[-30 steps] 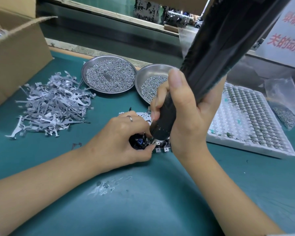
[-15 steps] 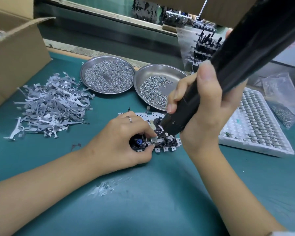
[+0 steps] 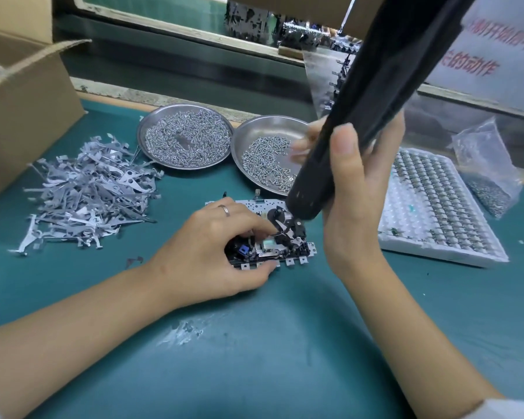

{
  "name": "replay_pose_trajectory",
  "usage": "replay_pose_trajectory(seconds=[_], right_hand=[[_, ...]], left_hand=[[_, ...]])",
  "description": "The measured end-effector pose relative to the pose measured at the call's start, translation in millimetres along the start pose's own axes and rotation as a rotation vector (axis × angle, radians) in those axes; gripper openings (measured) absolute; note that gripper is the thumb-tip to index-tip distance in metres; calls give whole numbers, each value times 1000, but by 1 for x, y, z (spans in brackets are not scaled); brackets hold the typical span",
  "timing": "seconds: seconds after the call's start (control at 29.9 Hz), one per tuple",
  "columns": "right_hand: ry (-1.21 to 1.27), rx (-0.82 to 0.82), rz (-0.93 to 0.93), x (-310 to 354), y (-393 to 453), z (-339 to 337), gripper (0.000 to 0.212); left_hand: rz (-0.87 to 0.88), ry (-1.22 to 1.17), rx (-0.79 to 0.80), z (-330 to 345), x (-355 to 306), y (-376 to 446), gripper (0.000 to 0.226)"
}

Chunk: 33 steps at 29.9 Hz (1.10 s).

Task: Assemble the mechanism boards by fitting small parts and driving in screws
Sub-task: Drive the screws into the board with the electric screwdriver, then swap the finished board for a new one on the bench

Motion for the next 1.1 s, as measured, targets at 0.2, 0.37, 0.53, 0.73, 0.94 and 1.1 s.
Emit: replay_pose_trajectory(seconds=[0.2,0.37,0.53,0.73,0.94,1.1], right_hand=[[-749,317,-290,-11,-68,15,29],[-1439,832,-465,-52,-111,48,40],[-1440,843,-489,-24,-139,19,32],[-1536,667,-398,25,-126,-93,30],[-2007,293,-122,48,-53,-210,53],[-1376,382,-428,30,-62,-118,29]], left_hand=[[-224,-112,-416,-49,28,4,15],[-313,-154,-486,-53,45,3,24],[-259,-146,-460,-51,43,2,22],[-267,-140,-456,-46,53,-1,22],[-256,-70,-447,-44,50,-1,24],[-140,16,-392,-36,17,7,25]])
Point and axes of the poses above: each hand's wrist, its own y-axis towards the middle knuckle, its own z-axis out of the palm, x = y × z, the point moved 10 cm from there along y, towards the middle knuckle, and after that the axes turned 10 degrees about -x, right-handed, at the moved point
